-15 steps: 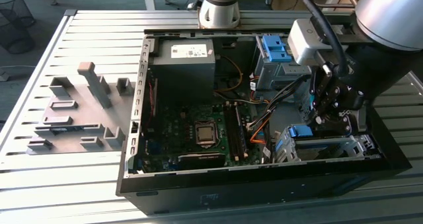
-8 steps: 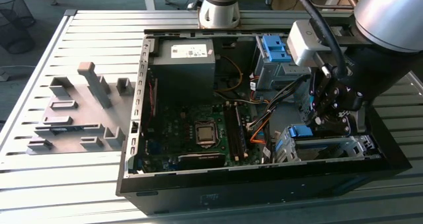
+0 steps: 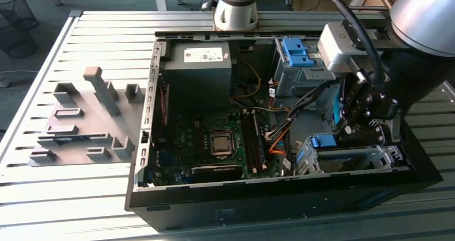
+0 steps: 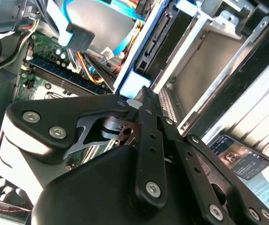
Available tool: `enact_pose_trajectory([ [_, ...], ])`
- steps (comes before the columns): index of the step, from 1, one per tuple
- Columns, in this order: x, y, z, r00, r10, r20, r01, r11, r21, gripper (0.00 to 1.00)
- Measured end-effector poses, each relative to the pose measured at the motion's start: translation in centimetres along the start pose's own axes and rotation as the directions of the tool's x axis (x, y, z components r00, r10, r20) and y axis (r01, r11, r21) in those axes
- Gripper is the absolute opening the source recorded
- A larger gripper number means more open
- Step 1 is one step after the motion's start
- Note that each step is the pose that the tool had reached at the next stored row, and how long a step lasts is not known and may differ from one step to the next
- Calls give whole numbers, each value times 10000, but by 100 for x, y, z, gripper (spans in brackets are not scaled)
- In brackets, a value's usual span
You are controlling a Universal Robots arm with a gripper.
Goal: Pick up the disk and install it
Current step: 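Insert the first disk wire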
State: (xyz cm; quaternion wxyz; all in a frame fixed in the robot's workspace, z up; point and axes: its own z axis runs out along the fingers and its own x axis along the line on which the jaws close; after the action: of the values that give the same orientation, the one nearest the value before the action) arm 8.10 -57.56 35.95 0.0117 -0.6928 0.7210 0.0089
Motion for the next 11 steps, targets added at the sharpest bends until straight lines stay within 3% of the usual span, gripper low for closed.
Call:
enact_pose_trajectory([
  [11,-1,-16,0,10000,0,1,0,10000,-1,11],
])
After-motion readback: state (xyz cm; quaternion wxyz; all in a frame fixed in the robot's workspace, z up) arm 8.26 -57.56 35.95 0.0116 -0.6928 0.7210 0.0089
